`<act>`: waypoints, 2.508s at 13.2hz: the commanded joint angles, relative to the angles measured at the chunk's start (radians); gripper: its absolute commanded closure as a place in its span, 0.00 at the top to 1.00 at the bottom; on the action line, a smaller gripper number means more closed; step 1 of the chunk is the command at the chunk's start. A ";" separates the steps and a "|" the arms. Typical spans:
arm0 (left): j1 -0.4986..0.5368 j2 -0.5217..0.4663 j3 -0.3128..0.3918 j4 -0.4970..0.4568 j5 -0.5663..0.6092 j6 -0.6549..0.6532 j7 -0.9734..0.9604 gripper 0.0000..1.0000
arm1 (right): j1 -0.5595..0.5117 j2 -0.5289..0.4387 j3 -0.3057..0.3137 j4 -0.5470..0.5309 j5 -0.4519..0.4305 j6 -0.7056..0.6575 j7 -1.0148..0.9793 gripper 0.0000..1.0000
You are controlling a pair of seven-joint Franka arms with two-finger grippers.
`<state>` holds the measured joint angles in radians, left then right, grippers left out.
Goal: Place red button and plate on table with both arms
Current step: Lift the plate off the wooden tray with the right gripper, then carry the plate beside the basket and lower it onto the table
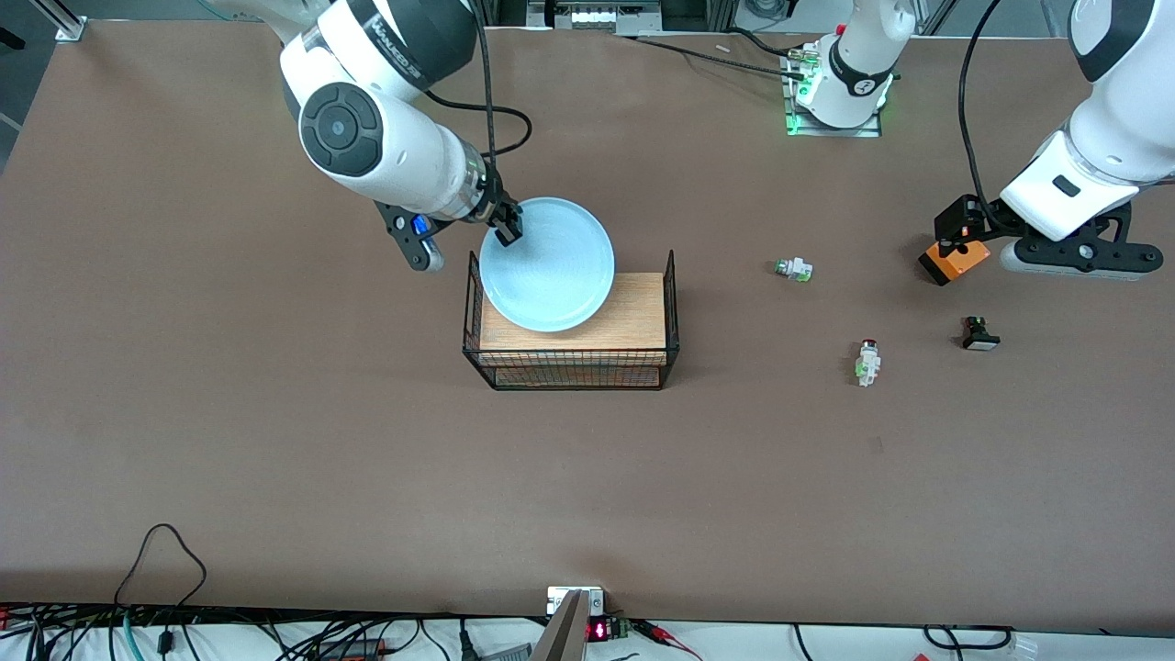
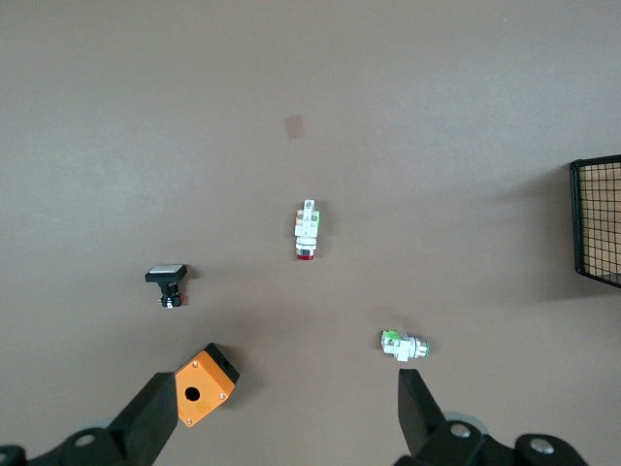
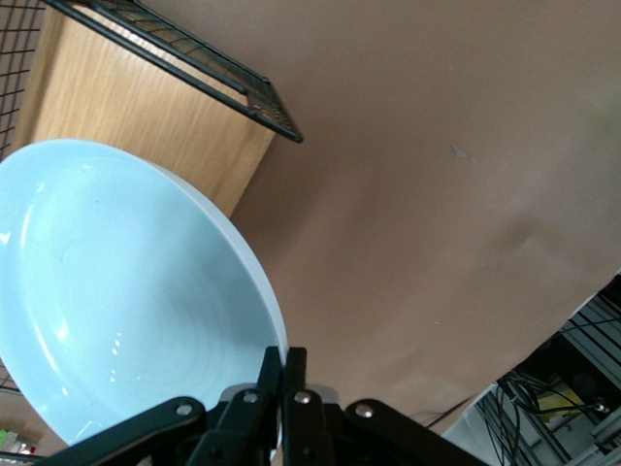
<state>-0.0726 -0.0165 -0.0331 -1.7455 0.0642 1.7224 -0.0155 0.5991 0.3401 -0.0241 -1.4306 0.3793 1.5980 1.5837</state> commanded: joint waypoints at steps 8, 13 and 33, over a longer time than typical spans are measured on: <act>-0.006 0.018 0.004 0.031 -0.015 -0.011 -0.008 1.00 | -0.142 -0.073 0.006 -0.039 -0.107 -0.317 -0.405 0.00; -0.006 0.016 0.002 0.032 -0.015 -0.012 -0.008 1.00 | -0.332 -0.067 0.006 -0.027 -0.221 -0.319 -0.871 0.00; -0.006 0.018 0.004 0.031 -0.015 -0.015 -0.006 1.00 | -0.619 -0.053 -0.007 -0.637 -0.418 0.742 -1.714 0.00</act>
<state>-0.0728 -0.0116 -0.0339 -1.7431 0.0642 1.7227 -0.0155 0.0000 0.3156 -0.0419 -1.9658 -0.0306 2.2250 -0.0977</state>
